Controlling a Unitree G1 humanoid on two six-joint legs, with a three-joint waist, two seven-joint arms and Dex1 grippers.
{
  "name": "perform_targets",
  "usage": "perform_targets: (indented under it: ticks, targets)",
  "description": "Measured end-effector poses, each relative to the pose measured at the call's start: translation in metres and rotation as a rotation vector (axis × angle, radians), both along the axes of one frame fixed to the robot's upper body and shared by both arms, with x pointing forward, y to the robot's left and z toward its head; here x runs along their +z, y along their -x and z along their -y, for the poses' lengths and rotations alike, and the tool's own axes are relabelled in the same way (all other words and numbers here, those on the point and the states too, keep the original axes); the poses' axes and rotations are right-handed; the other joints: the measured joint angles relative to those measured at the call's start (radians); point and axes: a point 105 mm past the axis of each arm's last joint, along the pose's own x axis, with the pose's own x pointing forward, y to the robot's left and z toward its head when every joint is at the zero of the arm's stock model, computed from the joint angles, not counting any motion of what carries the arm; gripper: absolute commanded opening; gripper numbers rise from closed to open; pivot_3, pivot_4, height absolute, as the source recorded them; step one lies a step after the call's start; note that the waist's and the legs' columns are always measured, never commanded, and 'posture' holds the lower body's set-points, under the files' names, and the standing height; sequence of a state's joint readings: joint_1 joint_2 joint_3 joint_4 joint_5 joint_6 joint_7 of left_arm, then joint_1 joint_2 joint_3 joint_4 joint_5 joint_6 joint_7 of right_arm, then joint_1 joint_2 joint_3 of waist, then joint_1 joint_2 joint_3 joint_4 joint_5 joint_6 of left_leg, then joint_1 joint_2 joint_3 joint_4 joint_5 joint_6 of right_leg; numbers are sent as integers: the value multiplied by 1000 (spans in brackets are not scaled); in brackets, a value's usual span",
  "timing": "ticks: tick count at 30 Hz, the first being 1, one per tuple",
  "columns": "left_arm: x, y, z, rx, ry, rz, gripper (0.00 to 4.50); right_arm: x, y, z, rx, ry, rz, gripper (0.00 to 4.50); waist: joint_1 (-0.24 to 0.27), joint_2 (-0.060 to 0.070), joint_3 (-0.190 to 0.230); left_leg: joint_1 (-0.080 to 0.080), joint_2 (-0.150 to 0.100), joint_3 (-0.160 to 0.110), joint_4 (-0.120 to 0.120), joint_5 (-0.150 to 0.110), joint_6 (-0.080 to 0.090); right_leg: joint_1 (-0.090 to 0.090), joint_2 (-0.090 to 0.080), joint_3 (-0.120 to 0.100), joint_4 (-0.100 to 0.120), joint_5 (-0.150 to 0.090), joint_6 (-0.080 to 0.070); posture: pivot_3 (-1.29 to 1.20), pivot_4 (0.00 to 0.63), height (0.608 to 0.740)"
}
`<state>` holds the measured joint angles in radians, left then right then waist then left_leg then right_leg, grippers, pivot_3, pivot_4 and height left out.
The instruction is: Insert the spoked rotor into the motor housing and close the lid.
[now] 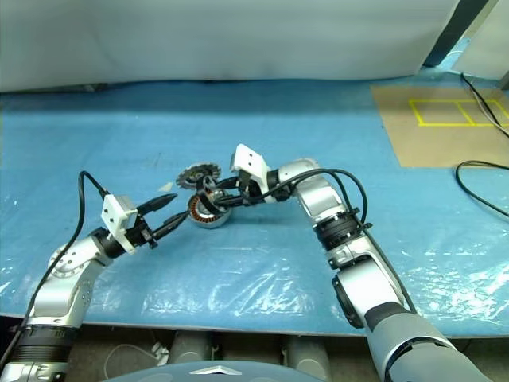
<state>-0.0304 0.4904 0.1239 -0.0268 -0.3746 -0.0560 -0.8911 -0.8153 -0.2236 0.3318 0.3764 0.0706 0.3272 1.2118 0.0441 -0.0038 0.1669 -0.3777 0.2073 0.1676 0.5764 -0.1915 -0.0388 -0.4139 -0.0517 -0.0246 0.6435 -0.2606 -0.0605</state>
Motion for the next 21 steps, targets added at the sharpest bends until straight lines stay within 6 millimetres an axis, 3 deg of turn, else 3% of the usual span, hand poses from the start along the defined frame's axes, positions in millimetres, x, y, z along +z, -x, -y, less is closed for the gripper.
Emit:
perform_targets:
  ticks: [21]
  targets:
    - [-5, 1, 6, -7, 14, -13, 2722, -4, -16, -6, -43, 29, 53, 1577, 0, 0, 0, 3, 0, 0, 0, -1, -1, 3, 0, 0, 0, 0, -1, 0, 150, 740]
